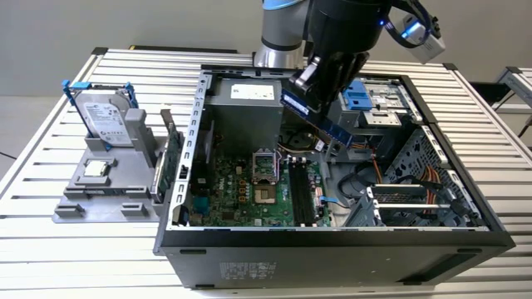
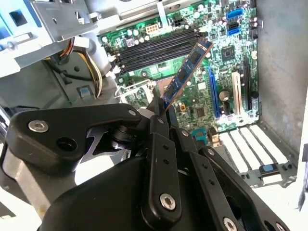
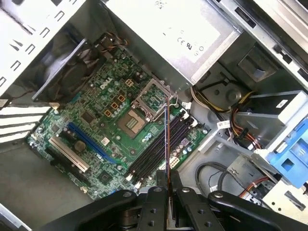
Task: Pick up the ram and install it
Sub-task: 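Insert the ram into the slot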
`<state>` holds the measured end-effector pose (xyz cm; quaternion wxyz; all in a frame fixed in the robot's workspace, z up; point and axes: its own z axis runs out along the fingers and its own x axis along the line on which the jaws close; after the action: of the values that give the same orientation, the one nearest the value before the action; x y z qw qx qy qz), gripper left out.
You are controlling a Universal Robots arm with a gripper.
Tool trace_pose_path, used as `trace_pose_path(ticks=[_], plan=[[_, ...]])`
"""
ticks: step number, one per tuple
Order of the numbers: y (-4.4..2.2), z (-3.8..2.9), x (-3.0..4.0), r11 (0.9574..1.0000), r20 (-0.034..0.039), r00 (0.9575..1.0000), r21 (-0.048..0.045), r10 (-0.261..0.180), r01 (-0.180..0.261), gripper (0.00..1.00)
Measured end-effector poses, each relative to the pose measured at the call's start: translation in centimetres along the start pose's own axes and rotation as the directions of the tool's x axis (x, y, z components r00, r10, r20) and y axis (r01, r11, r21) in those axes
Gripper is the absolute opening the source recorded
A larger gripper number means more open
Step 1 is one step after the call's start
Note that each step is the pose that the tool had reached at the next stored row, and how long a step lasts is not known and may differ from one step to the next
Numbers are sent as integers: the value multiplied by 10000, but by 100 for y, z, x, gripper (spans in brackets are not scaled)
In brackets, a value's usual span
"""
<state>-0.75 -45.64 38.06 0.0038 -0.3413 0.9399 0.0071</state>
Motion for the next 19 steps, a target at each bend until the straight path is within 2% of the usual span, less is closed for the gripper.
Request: trace_pose_path(ticks=[5,9,13,19], plan=[[0,0,0,9989,5,9989,5,472,-472,0],[0,-1,0,9964,8,9964,11,847,-847,0],[0,-1,0,9925,13,9925,15,1225,-1225,0],[0,0,0,9837,20,9837,20,1796,-1796,0]])
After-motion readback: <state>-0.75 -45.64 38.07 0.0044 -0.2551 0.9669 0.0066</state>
